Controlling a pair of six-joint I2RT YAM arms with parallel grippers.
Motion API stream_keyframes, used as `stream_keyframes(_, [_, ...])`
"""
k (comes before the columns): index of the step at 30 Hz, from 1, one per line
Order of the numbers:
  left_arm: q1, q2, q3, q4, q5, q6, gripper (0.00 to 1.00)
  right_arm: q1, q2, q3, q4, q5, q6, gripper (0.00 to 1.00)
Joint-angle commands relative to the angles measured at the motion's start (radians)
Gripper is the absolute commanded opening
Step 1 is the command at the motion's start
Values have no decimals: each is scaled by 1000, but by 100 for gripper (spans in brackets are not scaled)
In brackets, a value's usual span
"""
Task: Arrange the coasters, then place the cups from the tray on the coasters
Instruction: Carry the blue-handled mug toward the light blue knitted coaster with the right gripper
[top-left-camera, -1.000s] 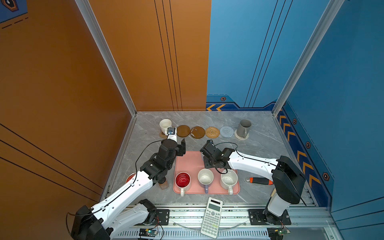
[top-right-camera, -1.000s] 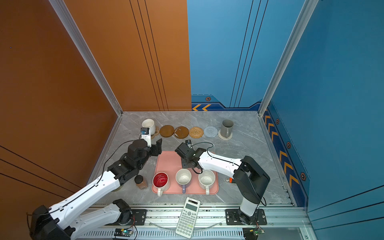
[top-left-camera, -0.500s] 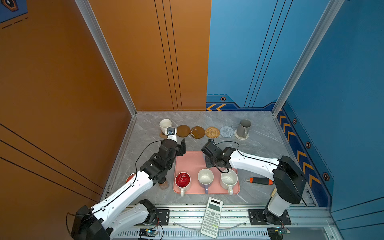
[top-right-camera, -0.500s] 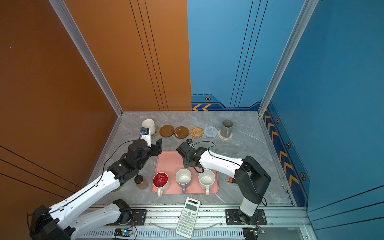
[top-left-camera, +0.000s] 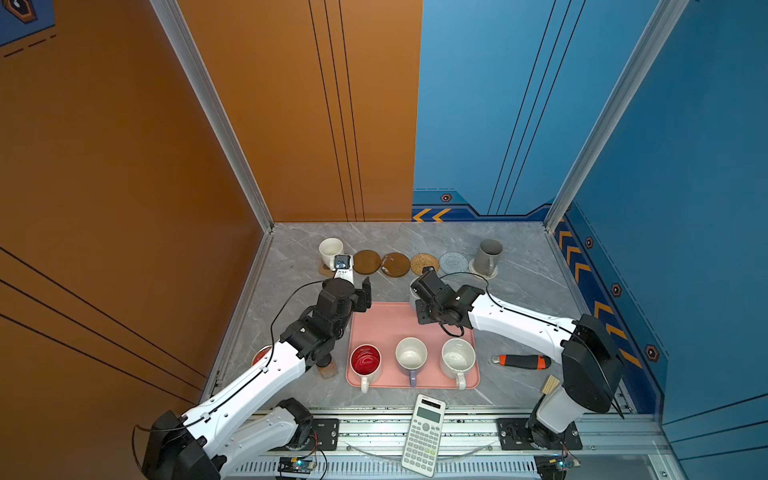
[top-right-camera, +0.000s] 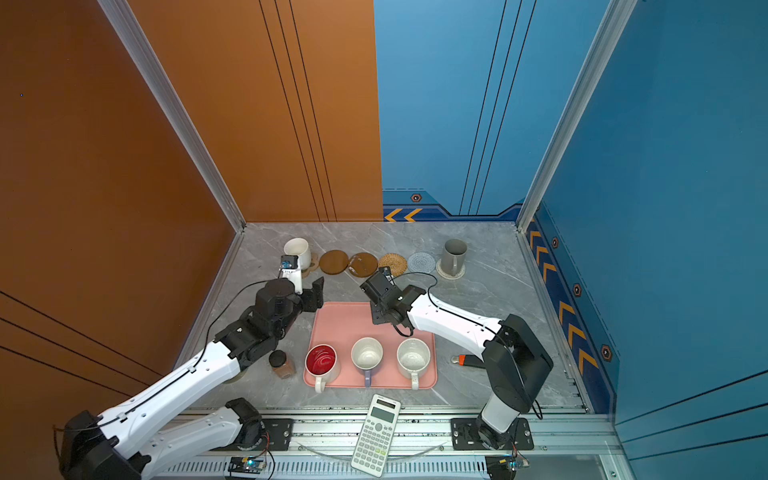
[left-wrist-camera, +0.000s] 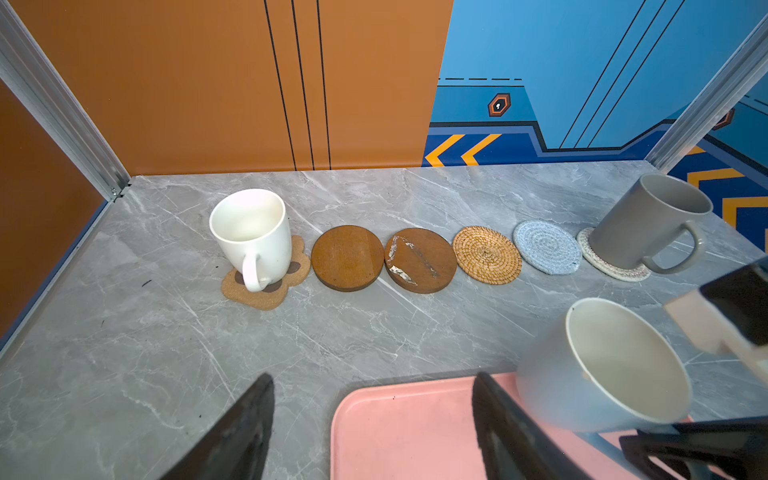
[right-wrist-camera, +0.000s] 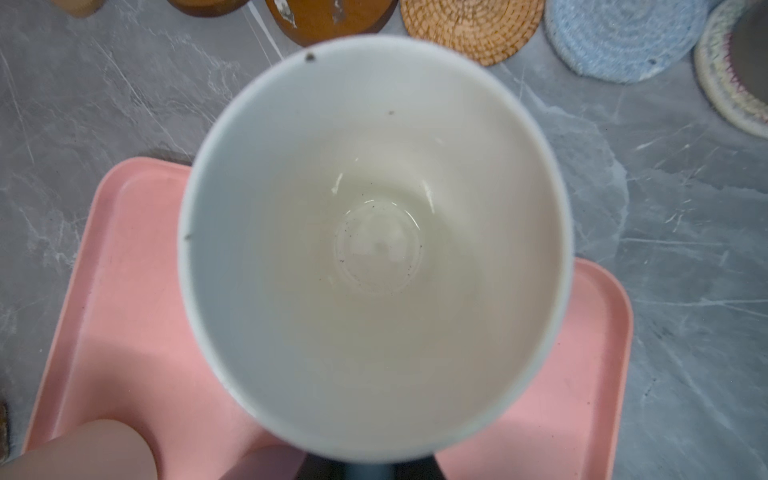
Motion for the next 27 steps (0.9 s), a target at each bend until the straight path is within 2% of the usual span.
stream_keyframes(1, [13, 3, -14, -4, 1, -12, 75, -35, -47, 65, 5, 33, -53, 0])
stream_keyframes(17, [13, 31, 1, -6, 5, -14, 75, -285, 39, 223, 0, -10, -178, 0])
stream_keyframes(27, [13, 37, 15, -21, 4, -9, 75, -403, 226, 355, 0, -74, -193, 0])
